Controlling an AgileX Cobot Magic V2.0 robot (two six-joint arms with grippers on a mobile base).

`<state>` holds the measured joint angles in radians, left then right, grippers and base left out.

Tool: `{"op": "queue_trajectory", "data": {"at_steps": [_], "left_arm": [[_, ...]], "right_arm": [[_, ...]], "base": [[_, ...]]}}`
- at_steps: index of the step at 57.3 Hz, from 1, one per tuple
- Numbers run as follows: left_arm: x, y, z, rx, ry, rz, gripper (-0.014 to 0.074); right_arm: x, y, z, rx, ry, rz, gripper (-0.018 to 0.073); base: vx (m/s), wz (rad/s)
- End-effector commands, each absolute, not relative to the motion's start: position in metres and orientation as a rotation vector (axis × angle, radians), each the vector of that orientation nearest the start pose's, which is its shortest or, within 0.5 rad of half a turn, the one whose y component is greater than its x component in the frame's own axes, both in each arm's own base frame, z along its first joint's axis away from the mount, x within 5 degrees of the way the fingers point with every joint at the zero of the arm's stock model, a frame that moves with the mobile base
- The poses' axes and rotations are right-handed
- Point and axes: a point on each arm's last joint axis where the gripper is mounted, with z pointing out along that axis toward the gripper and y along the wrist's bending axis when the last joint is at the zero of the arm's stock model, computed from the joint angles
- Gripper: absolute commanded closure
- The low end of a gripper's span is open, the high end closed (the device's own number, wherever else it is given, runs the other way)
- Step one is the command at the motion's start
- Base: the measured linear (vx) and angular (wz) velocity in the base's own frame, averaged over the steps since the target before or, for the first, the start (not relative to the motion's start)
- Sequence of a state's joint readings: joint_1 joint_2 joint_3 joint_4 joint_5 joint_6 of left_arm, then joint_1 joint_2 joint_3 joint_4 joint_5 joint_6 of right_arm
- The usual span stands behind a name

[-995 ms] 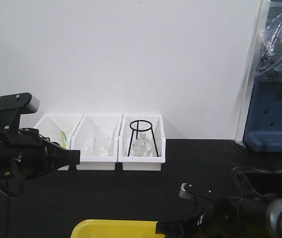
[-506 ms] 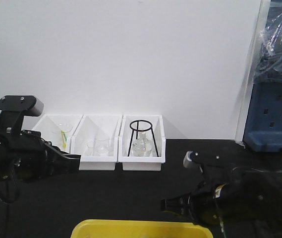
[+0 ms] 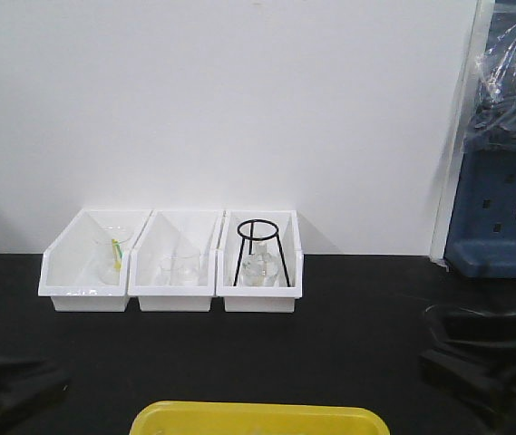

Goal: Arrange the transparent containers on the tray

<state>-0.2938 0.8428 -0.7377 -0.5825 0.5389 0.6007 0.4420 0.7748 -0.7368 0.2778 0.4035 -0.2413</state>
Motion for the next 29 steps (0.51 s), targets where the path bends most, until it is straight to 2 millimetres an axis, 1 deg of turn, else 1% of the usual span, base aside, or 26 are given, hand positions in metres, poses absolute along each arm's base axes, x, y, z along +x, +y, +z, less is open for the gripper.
{"op": "queue_trajectory", "data": {"at_steps": [1, 7, 12, 18, 29], "left_arm": [[0.130, -0.065, 0.339, 0.507, 1.858, -0.417, 0.0598], [0.106, -0.057, 0.324, 0.470, 1.814, -0.435, 0.0597], [0.096, -0.055, 0.317, 0.434, 1.797, -0.478, 0.0597], [0.091, -0.054, 0.312, 0.427, 1.799, -0.496, 0.0597], [0.090, -0.055, 0.311, 0.435, 1.806, -0.501, 0.0597]], "right_arm": [[0.117, 0.062, 0.361, -0.418, 1.673, 0.400, 0.0572], [0.096, 0.050, 0.351, -0.385, 1.571, 0.389, 0.0572], [0.090, 0.046, 0.344, -0.365, 1.528, 0.381, 0.0572], [0.090, 0.046, 0.338, -0.368, 1.542, 0.380, 0.0572], [0.090, 0.046, 0.337, -0.371, 1.549, 0.380, 0.0572]], "base": [[0.00, 0.00], [0.00, 0.00], [0.00, 0.00], [0.00, 0.00], [0.00, 0.00]]}}
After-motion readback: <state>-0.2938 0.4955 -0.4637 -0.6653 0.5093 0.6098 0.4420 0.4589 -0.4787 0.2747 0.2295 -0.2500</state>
